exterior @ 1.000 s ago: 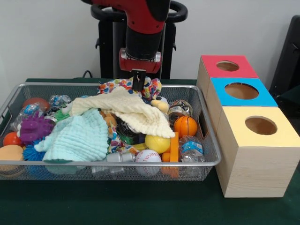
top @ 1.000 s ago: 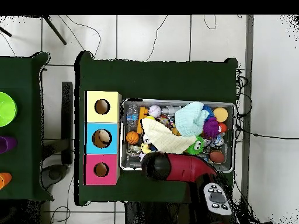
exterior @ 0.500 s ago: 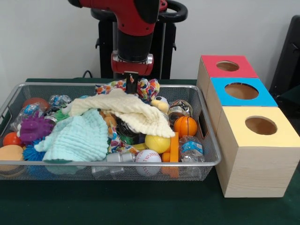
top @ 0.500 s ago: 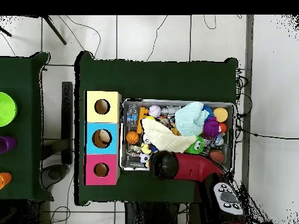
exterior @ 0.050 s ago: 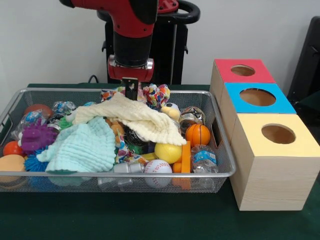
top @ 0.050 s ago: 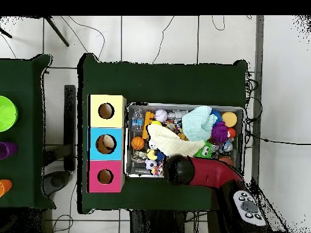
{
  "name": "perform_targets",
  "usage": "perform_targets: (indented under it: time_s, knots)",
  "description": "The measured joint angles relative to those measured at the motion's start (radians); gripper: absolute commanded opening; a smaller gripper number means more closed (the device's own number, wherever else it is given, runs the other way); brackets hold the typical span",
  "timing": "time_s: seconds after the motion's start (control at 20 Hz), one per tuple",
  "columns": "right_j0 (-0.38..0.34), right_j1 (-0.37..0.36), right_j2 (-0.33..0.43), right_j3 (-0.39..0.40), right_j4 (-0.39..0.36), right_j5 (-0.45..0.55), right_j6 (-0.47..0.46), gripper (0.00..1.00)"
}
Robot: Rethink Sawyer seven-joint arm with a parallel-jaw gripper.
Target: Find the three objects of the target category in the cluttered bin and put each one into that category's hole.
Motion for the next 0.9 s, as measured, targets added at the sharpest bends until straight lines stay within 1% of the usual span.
perform_targets:
  time_s: [0.5,0.9]
  knots:
    - [-0.031,-0.054,0.016,0.000,-0.002,0.033,0.000,0.00]
    - [-0.085,-0.092,0.043,0.000,-0.007,0.047,0.000,0.00]
